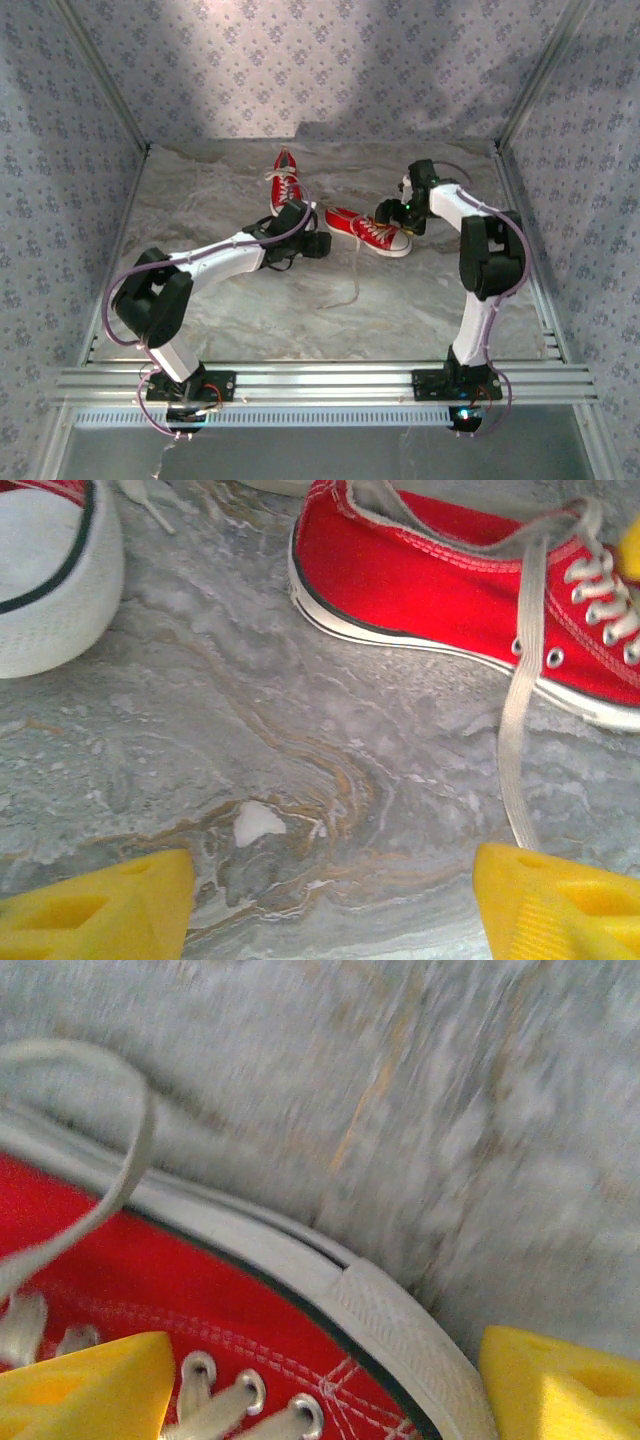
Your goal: Tie the shoes
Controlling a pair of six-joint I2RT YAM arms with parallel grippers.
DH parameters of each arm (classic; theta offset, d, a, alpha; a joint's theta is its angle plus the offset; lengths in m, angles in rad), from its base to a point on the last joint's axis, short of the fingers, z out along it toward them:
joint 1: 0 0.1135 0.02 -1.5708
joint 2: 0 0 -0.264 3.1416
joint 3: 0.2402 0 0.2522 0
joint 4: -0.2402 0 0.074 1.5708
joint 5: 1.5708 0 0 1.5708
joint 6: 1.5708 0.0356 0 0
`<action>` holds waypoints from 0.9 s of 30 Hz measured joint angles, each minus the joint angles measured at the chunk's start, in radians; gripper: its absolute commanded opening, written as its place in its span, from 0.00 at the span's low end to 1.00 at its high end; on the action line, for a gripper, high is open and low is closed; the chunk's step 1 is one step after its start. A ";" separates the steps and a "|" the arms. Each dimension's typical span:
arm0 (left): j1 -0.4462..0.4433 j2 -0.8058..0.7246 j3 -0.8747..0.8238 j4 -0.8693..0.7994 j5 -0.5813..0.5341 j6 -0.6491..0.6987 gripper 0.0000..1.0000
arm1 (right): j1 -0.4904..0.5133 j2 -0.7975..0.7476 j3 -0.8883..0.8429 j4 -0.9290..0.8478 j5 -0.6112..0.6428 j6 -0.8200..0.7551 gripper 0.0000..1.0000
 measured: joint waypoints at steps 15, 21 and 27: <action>0.086 -0.065 -0.115 0.073 0.062 -0.086 0.73 | 0.185 -0.281 -0.184 0.067 0.192 0.023 0.78; 0.183 -0.176 -0.219 0.125 0.102 -0.142 0.73 | 0.208 -0.097 0.083 0.067 0.230 -0.036 0.72; 0.240 -0.264 -0.292 0.131 0.116 -0.168 0.73 | 0.235 0.138 0.342 0.013 0.248 -0.102 0.72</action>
